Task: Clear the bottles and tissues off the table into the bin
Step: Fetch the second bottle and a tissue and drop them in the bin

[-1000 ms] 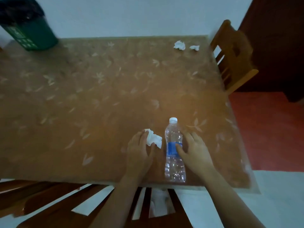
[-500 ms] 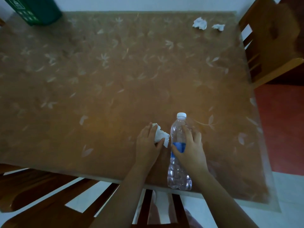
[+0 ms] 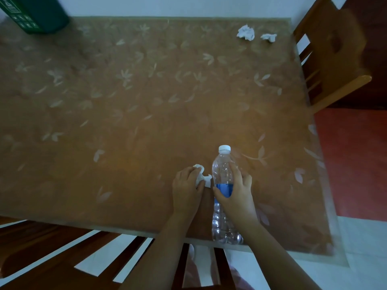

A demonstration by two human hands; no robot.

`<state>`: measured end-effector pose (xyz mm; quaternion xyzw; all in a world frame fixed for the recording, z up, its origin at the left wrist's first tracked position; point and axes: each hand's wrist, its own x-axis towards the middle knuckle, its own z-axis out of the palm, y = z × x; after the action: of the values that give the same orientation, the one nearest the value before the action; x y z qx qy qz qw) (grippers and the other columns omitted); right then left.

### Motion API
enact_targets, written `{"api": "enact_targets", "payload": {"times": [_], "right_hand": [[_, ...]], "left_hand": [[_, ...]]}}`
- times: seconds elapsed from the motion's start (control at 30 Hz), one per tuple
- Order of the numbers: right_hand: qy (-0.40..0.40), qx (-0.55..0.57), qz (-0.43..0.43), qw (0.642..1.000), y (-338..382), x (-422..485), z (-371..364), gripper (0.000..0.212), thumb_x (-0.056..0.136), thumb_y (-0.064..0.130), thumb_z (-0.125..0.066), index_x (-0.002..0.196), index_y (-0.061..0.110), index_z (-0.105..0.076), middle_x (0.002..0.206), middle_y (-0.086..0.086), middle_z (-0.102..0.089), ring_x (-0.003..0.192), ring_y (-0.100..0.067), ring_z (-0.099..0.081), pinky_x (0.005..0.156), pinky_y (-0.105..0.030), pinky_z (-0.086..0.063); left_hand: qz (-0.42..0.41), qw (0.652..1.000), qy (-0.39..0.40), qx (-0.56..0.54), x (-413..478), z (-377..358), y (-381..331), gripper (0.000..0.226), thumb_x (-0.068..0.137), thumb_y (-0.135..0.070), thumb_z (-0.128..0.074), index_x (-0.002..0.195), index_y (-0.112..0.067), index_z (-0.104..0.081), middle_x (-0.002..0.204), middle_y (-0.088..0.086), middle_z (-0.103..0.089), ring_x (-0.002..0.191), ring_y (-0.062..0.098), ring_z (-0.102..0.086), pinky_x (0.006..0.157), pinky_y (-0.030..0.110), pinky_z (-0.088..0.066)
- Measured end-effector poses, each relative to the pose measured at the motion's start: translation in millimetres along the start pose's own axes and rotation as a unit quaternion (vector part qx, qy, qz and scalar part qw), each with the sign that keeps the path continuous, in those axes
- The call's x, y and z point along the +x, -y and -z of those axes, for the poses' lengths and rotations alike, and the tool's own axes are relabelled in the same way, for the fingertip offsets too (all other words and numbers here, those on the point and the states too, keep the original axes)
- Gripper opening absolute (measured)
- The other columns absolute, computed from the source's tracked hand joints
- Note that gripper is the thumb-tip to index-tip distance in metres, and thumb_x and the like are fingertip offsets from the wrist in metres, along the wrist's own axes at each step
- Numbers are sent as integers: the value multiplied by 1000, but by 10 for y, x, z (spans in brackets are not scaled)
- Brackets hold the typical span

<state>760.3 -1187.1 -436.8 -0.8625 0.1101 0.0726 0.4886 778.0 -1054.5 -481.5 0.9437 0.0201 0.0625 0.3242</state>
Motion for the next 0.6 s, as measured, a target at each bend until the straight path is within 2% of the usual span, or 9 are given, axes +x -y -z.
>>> {"api": "enact_targets", "payload": {"times": [0.13,0.3,0.37,0.43,0.5,0.6], "right_hand": [[12,0,11,1000,-10,-43,53,72,80,18,-68,138,30,-28,137,-5,-24,112,-15,-40,82,-22,-40],[25,-14,30,999,90,-75,150,73,80,22,-68,138,35,-25,140,-4,-23,113,-19,-45,84,-33,-49],[28,-9,51,998,195,-90,201,72,80,21,-68,138,35,-27,139,-3,-23,109,-15,-45,78,-27,-48],[34,1,78,996,309,-112,252,71,80,21,-68,137,37,-27,140,-1,-23,108,-12,-44,77,-22,-45],[42,10,110,993,433,-144,298,72,80,22,-69,136,40,-27,140,1,-23,108,-9,-43,75,-17,-43],[64,30,150,986,648,-223,342,73,79,23,-69,133,46,-26,140,4,-23,104,-4,-41,62,-4,-42]], "left_hand": [[14,1000,5,-8,-15,55,-66,37,73,-27,-47,98,-8,-67,92,10,-67,80,28,-60,73,35,-48],[83,990,-45,-105,-85,288,-223,46,77,-39,-44,107,-11,-63,103,4,-59,95,17,-51,85,34,-41],[84,987,-75,-118,-118,425,-290,41,80,-39,-50,108,-12,-63,102,0,-57,96,17,-52,87,36,-42],[88,982,-109,-130,-155,578,-352,29,81,-25,-62,107,-12,-64,99,-8,-54,94,15,-54,86,37,-44],[94,976,-135,-142,-211,742,-413,26,82,-12,-67,107,-14,-64,96,-19,-51,91,4,-52,84,31,-45],[101,971,-153,-155,-334,1007,-499,25,84,-12,-65,107,-18,-65,96,-22,-51,92,-13,-50,79,8,-39]]}}
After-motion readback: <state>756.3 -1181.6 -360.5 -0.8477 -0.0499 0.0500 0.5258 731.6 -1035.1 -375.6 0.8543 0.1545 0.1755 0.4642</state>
